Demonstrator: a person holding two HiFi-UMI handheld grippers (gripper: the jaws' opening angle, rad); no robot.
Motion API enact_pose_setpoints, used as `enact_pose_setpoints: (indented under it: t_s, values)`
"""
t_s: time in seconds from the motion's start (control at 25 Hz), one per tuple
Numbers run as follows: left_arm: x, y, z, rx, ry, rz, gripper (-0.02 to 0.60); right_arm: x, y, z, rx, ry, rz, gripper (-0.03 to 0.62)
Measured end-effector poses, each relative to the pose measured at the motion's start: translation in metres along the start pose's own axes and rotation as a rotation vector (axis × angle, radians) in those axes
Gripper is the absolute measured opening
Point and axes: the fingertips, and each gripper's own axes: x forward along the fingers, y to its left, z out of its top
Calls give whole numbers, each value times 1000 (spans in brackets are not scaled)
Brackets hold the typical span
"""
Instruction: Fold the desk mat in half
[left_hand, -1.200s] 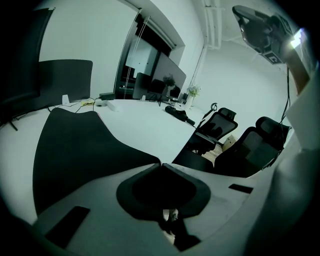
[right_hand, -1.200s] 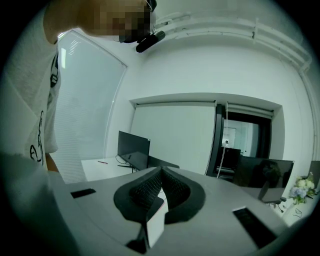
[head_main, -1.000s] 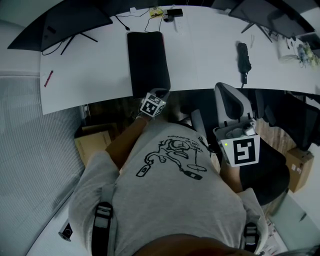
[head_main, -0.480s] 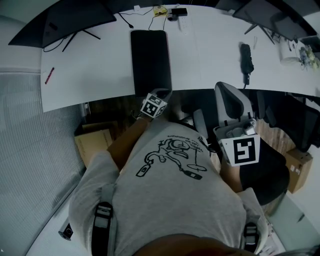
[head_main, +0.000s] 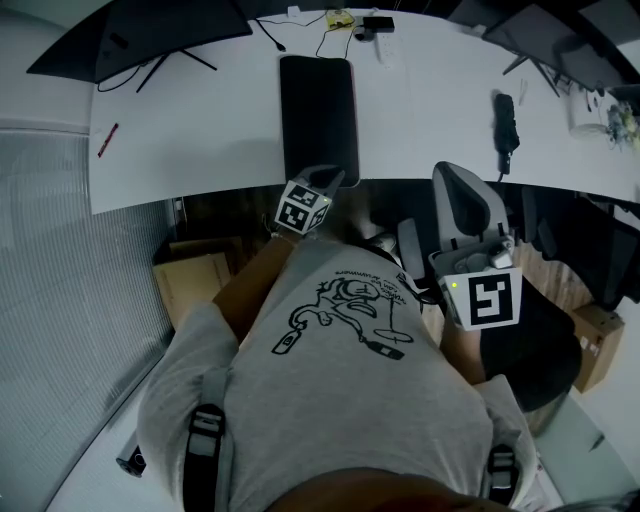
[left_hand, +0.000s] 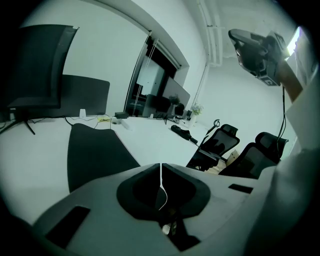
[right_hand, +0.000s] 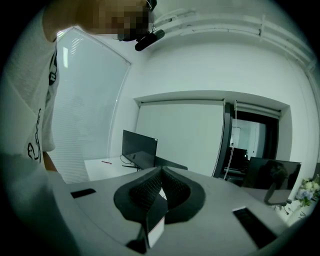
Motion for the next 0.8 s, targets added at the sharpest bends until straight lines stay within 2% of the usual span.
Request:
enact_pose_setpoints:
  t_s: [0.24, 0.8]
  values:
    - [-35, 18, 28, -12, -82, 35, 27, 10, 16, 4, -7, 4, 10, 6]
    - [-124, 36, 66, -17, -226, 89, 25, 30, 60, 11, -26, 14, 46, 6]
